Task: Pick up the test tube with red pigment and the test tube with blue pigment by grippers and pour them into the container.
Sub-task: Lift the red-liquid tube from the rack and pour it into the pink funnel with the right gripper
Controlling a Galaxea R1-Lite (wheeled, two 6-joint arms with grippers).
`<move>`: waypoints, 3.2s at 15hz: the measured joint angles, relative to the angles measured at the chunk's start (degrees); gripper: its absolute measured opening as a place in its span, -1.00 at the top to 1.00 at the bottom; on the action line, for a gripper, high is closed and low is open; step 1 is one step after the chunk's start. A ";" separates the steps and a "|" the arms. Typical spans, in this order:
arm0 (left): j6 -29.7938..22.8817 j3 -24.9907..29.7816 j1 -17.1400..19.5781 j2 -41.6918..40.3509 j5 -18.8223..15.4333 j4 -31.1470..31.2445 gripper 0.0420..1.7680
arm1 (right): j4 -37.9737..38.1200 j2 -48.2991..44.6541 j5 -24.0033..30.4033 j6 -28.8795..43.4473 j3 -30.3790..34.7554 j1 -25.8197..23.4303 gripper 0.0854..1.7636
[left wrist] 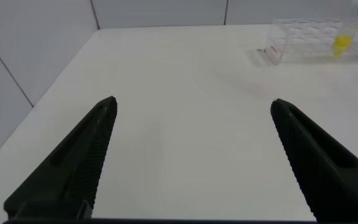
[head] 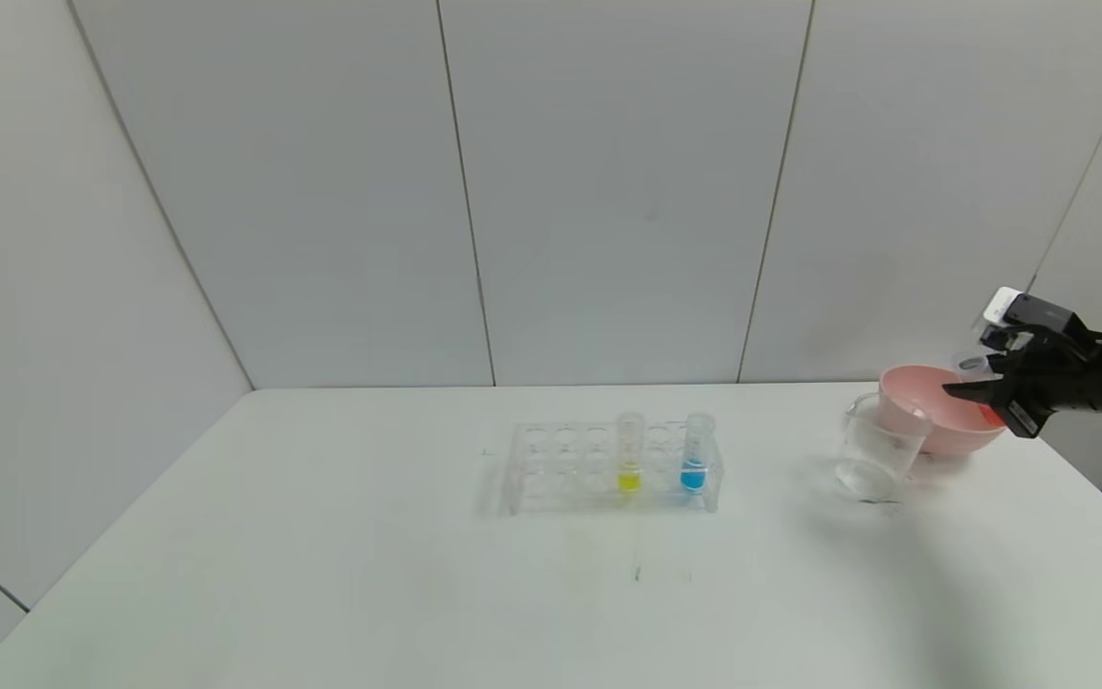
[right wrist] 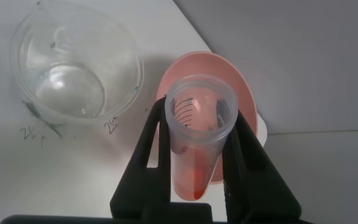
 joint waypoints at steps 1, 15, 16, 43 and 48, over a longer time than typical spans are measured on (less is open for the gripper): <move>0.00 0.00 0.00 0.00 0.00 0.00 -1.00 | 3.32 -0.30 -0.02 -1.49 -1.07 0.09 0.47; 0.00 0.00 0.00 0.00 0.00 0.00 -1.00 | 42.42 -2.32 -9.94 -15.88 -22.41 5.08 0.47; 0.00 0.00 0.00 0.00 0.00 0.00 -1.00 | 42.56 -1.79 -10.57 -15.85 -23.11 5.68 0.47; 0.00 0.00 0.00 0.00 0.00 0.00 -1.00 | 52.88 11.68 -30.21 -21.09 -43.02 11.80 0.47; 0.00 0.00 0.00 0.00 0.00 0.00 -1.00 | 52.25 12.24 -30.93 -24.02 -43.07 12.21 0.47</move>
